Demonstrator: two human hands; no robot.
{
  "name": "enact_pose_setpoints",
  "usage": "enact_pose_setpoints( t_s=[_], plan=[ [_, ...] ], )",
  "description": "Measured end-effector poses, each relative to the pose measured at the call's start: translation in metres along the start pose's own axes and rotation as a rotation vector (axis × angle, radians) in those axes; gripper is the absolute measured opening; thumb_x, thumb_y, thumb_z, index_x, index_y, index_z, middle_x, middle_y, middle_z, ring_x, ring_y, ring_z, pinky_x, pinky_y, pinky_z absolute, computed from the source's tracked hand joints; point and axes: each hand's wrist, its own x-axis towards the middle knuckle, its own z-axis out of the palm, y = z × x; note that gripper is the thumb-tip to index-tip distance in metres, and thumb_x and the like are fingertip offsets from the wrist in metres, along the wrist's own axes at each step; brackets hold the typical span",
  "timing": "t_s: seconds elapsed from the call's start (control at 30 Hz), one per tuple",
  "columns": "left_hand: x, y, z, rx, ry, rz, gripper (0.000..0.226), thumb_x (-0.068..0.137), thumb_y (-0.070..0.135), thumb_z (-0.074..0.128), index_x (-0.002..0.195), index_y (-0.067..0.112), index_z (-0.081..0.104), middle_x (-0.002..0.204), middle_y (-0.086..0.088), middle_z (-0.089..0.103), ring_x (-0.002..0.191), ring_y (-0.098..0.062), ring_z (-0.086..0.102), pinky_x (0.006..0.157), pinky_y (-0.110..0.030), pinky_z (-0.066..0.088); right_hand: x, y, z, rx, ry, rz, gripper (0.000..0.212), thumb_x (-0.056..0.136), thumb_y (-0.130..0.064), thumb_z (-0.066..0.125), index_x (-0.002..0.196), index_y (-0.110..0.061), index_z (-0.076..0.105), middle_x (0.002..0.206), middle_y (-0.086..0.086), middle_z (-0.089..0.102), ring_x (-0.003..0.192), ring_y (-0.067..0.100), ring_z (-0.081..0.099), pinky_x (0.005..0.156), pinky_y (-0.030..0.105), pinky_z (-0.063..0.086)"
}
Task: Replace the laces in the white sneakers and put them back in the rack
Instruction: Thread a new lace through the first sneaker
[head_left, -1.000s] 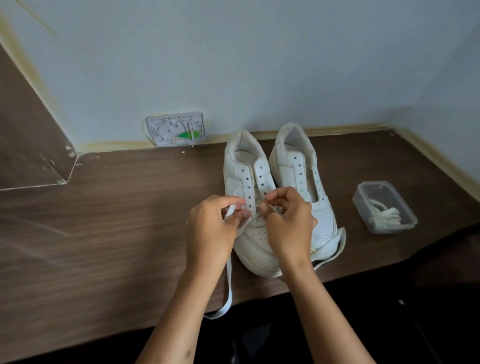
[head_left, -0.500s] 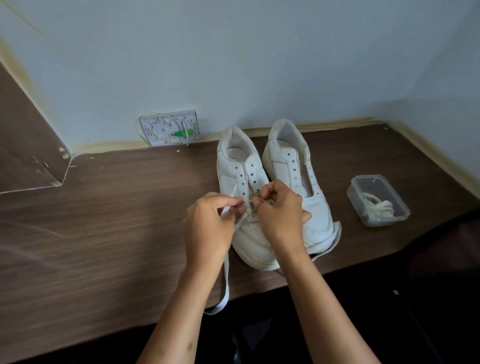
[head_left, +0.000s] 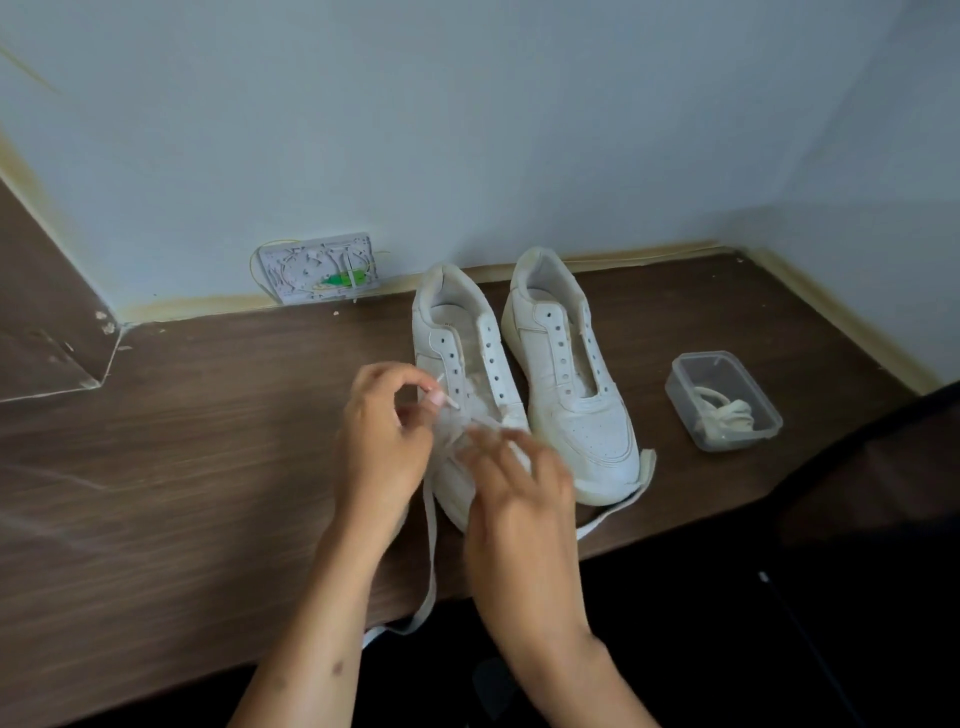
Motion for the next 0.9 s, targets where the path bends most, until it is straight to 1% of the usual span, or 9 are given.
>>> enact_pose_setpoints(
  t_s=[0.07,0.17,0.27,0.33,0.47,0.6,0.7,0.8,0.9],
  plan=[
    [0.006,-0.003,-0.004,-0.035,0.067,-0.030,0.027,0.091,0.010,0.063,0.082,0.035,0.055,0.101,0.007,0.053,0.083,-0.009,0.061,0.074,-0.035,0.051,-0.015,0.002,0.006,-0.034,-0.074,-0.066,0.052,0.080,-0.004,0.038,0.124,-0.005,0.065,0.130,0.008,0.063,0.124,0.025,0.056,0.105,0.034,0.035],
    [0.016,-0.006,-0.017,-0.085,0.298,-0.146,0.007,0.099,0.016,0.052,0.102,0.021,0.055,0.085,0.012,0.055,0.078,-0.021,0.058,0.072,-0.032,0.043,-0.023,0.007,0.011,-0.147,-0.142,-0.109,0.058,0.081,-0.001,0.032,0.135,0.000,0.055,0.143,0.014,0.052,0.136,0.026,0.045,0.111,0.040,0.028],
    [0.023,-0.015,-0.033,-0.040,0.445,-0.175,0.021,0.097,0.012,0.055,0.118,0.009,0.054,0.109,0.001,0.054,0.091,-0.018,0.054,0.087,-0.033,0.044,-0.026,0.012,0.012,-0.179,-0.144,-0.155,0.062,0.082,0.001,0.030,0.141,0.000,0.047,0.150,0.013,0.043,0.142,0.024,0.036,0.116,0.041,0.019],
    [0.024,-0.018,-0.038,0.062,0.356,-0.114,0.037,0.089,0.013,0.067,0.124,0.014,0.053,0.126,-0.003,0.049,0.107,-0.019,0.053,0.095,-0.031,0.043,-0.026,0.014,0.012,-0.193,-0.140,-0.163,0.063,0.081,0.002,0.029,0.142,0.000,0.047,0.150,0.014,0.043,0.142,0.025,0.035,0.117,0.041,0.018],
    [0.020,-0.008,-0.025,0.064,-0.152,0.178,0.023,0.079,0.024,0.078,0.100,0.027,0.070,0.100,0.019,0.062,0.095,0.005,0.057,0.087,-0.014,0.042,-0.026,0.010,0.014,-0.242,-0.108,-0.165,0.060,0.082,0.000,0.030,0.138,0.002,0.051,0.146,0.017,0.047,0.138,0.028,0.042,0.114,0.044,0.021],
    [0.017,-0.007,-0.013,0.171,-0.298,0.329,0.009,0.075,0.036,0.075,0.081,0.030,0.076,0.077,0.016,0.068,0.074,-0.004,0.064,0.073,-0.035,0.054,-0.029,0.006,0.019,-0.299,-0.076,-0.161,0.056,0.085,-0.002,0.030,0.136,0.004,0.052,0.145,0.019,0.048,0.136,0.030,0.044,0.113,0.044,0.020],
    [0.020,-0.006,-0.013,0.186,-0.159,0.340,0.005,0.080,0.029,0.071,0.081,0.024,0.074,0.078,0.014,0.069,0.072,-0.006,0.063,0.074,-0.034,0.053,-0.032,0.005,0.022,-0.343,-0.094,-0.162,0.057,0.087,-0.004,0.027,0.139,0.005,0.048,0.148,0.020,0.043,0.139,0.031,0.040,0.113,0.045,0.021],
    [0.026,-0.009,-0.029,0.161,0.181,0.229,0.004,0.085,0.019,0.068,0.086,0.019,0.072,0.081,0.006,0.069,0.075,-0.014,0.064,0.073,-0.021,0.046,-0.034,0.004,0.022,-0.389,-0.129,-0.150,0.058,0.089,-0.005,0.023,0.143,0.005,0.040,0.153,0.021,0.036,0.142,0.032,0.034,0.114,0.046,0.020],
    [0.028,-0.018,-0.050,0.339,0.433,0.082,0.011,0.089,0.022,0.065,0.098,0.023,0.071,0.095,0.002,0.068,0.091,-0.024,0.061,0.092,-0.036,0.038,-0.036,0.003,0.023,-0.411,-0.159,-0.138,0.059,0.090,-0.011,0.027,0.147,0.004,0.033,0.157,0.020,0.027,0.146,0.032,0.027,0.116,0.045,0.016]
  ],
)
